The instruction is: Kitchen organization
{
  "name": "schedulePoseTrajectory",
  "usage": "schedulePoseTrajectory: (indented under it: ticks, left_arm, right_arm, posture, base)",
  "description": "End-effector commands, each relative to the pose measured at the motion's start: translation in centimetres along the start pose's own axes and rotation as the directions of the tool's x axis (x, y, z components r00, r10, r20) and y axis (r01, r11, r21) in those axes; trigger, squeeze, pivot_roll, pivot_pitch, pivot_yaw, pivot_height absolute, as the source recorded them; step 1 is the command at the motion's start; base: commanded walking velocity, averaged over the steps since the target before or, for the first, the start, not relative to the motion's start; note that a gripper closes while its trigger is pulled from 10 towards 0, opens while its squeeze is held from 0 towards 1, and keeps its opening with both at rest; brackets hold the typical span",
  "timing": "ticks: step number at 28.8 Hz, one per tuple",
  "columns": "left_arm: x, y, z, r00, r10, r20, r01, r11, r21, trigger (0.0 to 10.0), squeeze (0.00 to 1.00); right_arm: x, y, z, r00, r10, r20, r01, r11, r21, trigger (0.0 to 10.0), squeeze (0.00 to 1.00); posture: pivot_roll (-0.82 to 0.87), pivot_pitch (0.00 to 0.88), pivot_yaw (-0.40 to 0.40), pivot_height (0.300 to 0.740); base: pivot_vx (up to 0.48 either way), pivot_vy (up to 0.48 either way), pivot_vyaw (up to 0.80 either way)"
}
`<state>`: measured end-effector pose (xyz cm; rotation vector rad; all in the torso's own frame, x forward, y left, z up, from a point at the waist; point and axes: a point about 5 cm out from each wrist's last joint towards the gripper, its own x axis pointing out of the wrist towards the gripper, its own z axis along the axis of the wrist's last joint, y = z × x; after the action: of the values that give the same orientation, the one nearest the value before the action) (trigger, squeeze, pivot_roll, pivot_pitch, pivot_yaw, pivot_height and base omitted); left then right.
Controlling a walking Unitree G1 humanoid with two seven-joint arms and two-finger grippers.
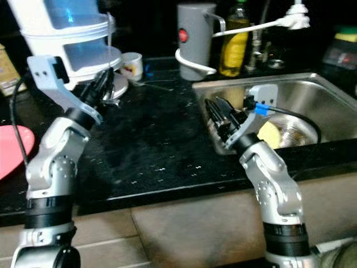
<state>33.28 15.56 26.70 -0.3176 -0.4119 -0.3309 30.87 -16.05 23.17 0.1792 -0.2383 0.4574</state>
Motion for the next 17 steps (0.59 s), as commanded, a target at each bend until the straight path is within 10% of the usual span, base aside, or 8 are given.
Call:
schedulePoseTrajectory:
  ticks: [1,10,17]
  left_arm:
    - [-0.22,0.35,-0.01,1.000,0.015,0.002,-0.015,1.000,-0.002,10.0,0.00]
    - [-0.12,0.33,-0.18,1.000,0.011,-0.003,-0.011,1.000,-0.005,10.0,0.00]
    - [0.01,0.23,-0.19,1.000,0.012,-0.001,-0.012,1.000,-0.020,10.0,0.00]
  right_arm:
    - [0.09,0.40,-0.19,1.000,0.019,-0.007,-0.019,1.000,-0.009,10.0,0.00]
    - [-0.03,0.68,-0.29,0.998,0.059,-0.004,-0.059,0.998,-0.026,10.0,0.00]
    - [-0.19,0.67,-0.04,0.997,0.075,0.005,-0.075,0.995,-0.062,10.0,0.00]
  posture:
    - [-0.05,0.000,-0.013,0.740]
    - [-0.05,0.000,-0.015,0.740]
    - [-0.05,0.000,-0.016,0.740]
  base:
    - [0.000,-0.424,0.00]
    - [0.000,-0.426,0.00]
    - [0.000,-0.114,0.73]
